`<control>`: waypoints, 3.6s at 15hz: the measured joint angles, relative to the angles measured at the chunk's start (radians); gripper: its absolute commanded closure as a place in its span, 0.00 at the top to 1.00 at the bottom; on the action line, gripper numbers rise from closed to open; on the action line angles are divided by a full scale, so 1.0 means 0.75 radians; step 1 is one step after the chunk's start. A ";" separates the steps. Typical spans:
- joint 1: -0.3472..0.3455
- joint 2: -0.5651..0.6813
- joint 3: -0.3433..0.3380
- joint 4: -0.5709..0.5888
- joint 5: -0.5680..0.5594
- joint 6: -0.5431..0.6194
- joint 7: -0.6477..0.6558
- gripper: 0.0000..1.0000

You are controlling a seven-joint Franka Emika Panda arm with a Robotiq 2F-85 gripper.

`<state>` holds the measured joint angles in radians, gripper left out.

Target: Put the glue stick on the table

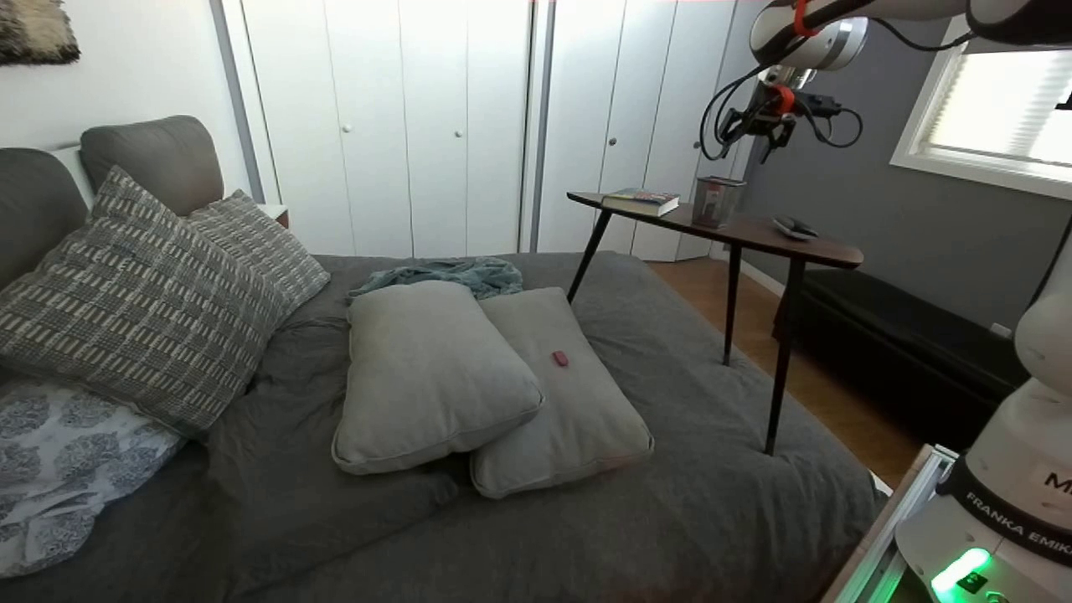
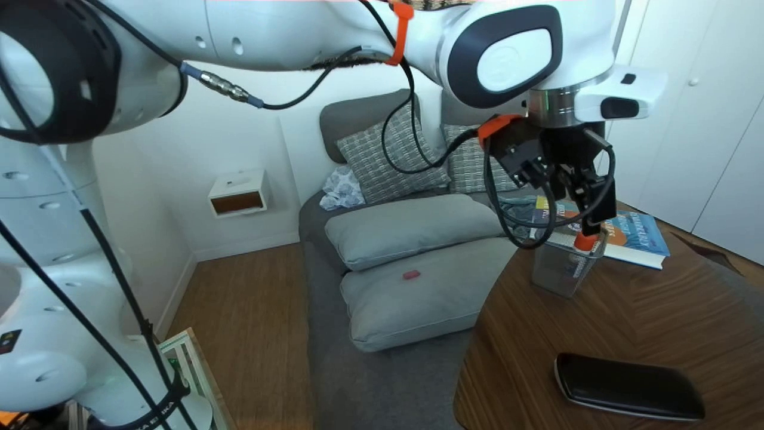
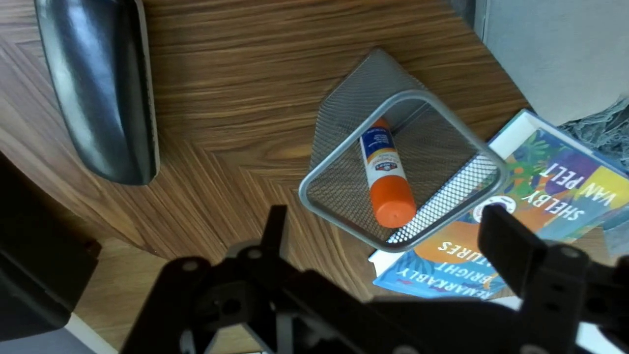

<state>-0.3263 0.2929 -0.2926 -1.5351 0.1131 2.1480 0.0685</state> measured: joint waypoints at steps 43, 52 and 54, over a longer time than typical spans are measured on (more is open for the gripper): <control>-0.049 0.456 0.026 0.553 0.021 -0.272 0.508 0.07; -0.041 0.323 0.026 0.546 0.019 -0.281 0.353 0.08; -0.038 0.257 0.027 0.531 0.019 -0.309 0.289 0.08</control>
<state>-0.3547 0.4853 -0.2727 -1.1369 0.1272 1.9165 0.2850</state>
